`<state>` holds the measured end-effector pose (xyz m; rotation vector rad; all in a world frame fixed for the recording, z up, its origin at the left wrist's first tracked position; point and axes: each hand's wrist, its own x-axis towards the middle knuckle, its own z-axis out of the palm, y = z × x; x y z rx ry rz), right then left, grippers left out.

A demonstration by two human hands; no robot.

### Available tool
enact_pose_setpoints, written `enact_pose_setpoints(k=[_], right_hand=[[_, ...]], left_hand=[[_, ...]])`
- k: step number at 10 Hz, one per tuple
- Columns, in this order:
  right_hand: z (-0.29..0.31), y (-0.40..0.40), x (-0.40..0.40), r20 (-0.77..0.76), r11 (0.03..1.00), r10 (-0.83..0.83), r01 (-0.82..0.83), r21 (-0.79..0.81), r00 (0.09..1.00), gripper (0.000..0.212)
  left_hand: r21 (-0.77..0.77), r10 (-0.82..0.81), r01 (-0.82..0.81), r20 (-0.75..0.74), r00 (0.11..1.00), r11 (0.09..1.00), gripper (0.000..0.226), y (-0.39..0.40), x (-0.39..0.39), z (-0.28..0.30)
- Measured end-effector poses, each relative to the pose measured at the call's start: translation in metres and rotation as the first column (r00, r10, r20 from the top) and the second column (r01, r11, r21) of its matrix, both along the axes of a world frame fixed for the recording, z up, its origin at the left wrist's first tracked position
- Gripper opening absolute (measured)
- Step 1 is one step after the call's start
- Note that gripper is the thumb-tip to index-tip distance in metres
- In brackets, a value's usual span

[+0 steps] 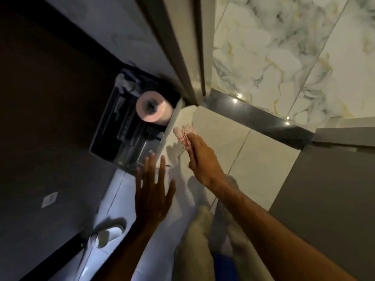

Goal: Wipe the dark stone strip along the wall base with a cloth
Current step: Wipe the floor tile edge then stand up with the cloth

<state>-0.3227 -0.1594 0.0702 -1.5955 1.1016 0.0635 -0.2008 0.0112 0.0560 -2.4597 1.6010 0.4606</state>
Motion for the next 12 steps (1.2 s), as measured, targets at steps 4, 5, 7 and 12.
enact_pose_setpoints(k=[4, 5, 7, 12], right_hand=[[-0.004, 0.092, 0.166, 0.021, 0.979, -0.100, 0.094, 0.183, 0.995, 0.034], [-0.042, 0.104, 0.218, -0.111, 0.941, -0.261, 0.278, 0.192, 0.959, 0.028], [-0.108, 0.130, 0.251, -0.404, 0.910, -0.397, 0.409, -0.060, 0.824, 0.050], [-0.134, 0.145, 0.253, -0.352, 0.978, -0.057, 0.124, 0.169, 0.934, 0.116]], left_hand=[[-0.073, 0.099, -0.100, -0.010, 0.995, 0.992, 0.074, 0.028, 0.161, -0.009], [-0.088, -0.009, 0.009, -0.002, 1.000, 0.996, 0.078, 0.005, 0.202, -0.042], [-0.136, -0.213, 0.205, -0.045, 0.976, 0.969, 0.087, -0.025, 0.237, -0.103], [-0.090, -0.251, 0.250, -0.002, 0.968, 0.964, 0.099, -0.028, 0.234, -0.119]])
